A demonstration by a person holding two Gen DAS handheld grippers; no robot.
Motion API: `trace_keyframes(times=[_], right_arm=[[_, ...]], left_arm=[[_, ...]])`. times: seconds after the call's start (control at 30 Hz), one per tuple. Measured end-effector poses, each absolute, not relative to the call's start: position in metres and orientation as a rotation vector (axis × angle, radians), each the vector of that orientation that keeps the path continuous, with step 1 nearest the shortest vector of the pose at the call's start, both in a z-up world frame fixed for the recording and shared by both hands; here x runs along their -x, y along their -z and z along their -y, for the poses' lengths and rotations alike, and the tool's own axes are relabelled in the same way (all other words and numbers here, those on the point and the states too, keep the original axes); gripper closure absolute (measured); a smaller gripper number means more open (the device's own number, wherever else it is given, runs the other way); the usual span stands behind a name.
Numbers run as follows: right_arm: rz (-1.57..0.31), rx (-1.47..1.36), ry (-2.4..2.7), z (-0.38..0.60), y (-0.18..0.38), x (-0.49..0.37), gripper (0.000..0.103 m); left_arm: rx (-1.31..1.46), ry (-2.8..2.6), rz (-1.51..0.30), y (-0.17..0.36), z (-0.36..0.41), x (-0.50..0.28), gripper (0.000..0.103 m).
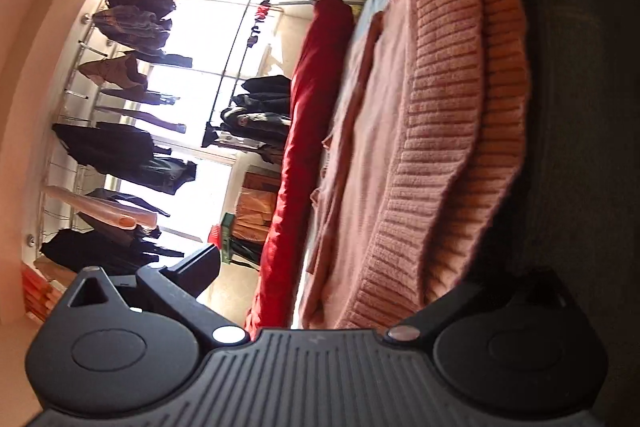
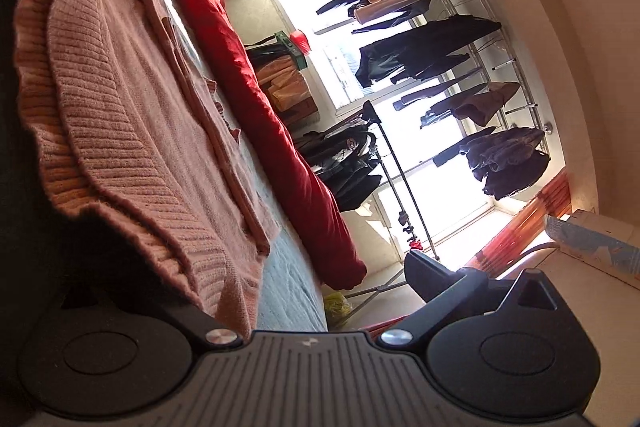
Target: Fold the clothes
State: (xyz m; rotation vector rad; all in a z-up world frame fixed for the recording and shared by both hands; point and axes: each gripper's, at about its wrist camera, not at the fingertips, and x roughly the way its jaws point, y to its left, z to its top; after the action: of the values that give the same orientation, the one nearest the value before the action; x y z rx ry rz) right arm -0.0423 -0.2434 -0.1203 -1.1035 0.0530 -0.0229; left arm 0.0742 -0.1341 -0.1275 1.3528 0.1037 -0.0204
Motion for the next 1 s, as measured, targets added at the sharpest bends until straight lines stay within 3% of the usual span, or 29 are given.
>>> trace_keyframes(times=[0.27, 0.57, 1.0], right_arm=[[0.094, 1.157, 0.125, 0.239, 0.106, 0.044, 0.0], [0.161, 1.18, 0.144, 0.237, 0.092, 0.036, 0.0], [0.169, 1.175, 0.119, 0.233, 0.088, 0.037, 0.0]], left_arm=[[-1.341, -0.132, 0.034, 0.113, 0.132, -0.07, 0.0], [-1.306, -0.185, 0.052, 0.102, 0.13, -0.068, 0.0], [-1.282, -0.053, -0.105, 0.106, 0.133, -0.091, 0.0]])
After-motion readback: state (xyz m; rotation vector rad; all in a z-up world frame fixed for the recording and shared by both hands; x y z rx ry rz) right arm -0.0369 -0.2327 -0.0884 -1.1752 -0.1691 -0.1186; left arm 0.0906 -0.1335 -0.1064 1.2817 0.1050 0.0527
